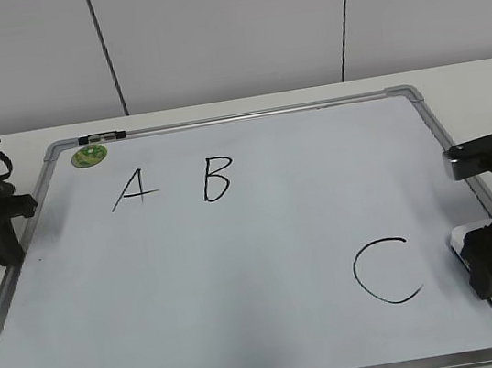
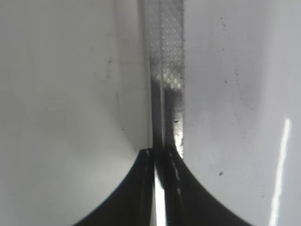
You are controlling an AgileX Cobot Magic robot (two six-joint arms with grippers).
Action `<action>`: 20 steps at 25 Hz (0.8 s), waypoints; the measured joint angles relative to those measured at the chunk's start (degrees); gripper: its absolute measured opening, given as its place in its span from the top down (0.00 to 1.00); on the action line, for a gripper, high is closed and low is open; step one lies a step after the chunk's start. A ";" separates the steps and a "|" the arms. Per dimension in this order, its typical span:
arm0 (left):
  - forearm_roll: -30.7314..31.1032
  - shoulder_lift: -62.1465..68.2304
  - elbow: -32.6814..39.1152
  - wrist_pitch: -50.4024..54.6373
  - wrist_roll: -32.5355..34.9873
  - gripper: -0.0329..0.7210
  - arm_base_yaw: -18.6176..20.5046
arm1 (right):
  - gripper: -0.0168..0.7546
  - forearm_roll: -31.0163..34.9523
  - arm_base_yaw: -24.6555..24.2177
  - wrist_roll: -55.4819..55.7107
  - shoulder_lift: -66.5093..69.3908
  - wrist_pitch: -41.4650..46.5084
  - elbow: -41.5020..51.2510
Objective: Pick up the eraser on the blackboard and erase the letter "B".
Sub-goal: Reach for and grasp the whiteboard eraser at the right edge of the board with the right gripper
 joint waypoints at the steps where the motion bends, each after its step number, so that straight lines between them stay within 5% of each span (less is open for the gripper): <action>1: 0.00 0.00 0.00 0.00 0.00 0.94 0.00 | 0.18 0.00 0.00 0.00 0.27 -0.13 0.00; 20: 0.00 0.00 0.00 -0.10 0.00 0.94 0.00 | 0.26 0.00 0.00 0.94 0.34 -0.43 0.00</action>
